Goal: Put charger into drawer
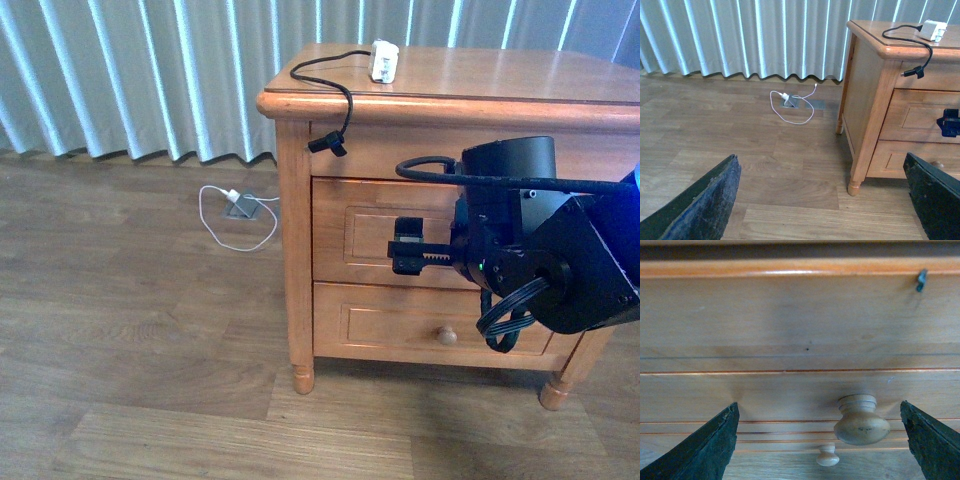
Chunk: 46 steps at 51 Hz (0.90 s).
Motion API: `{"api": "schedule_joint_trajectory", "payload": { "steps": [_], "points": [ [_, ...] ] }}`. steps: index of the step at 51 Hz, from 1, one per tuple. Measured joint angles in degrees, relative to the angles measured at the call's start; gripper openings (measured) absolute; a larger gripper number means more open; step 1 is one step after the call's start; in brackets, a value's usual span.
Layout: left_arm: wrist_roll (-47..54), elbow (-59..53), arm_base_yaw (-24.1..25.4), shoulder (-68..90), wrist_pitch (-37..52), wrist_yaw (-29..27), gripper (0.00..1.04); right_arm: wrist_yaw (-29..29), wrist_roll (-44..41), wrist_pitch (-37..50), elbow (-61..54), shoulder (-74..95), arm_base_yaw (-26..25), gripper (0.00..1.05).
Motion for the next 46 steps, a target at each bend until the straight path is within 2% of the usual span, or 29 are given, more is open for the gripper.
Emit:
{"api": "schedule_joint_trajectory", "payload": {
  "steps": [4,18,27,46],
  "points": [
    [0.0,0.0,0.0,0.0,0.0,0.0,0.99,-0.2,-0.59,0.5,0.0,0.28,-0.31,0.95],
    [0.0,0.0,0.0,-0.02,0.0,-0.02,0.99,0.24,-2.03,1.29,-0.11,0.31,-0.74,0.48],
    [0.0,0.0,0.0,-0.02,0.0,-0.02,0.99,0.57,-2.03,2.27,-1.11,0.15,-1.22,0.25],
    [0.0,0.0,0.0,-0.02,0.0,0.0,0.99,-3.15,-1.22,4.48,-10.97,-5.4,-1.73,0.22]
  ]
}}
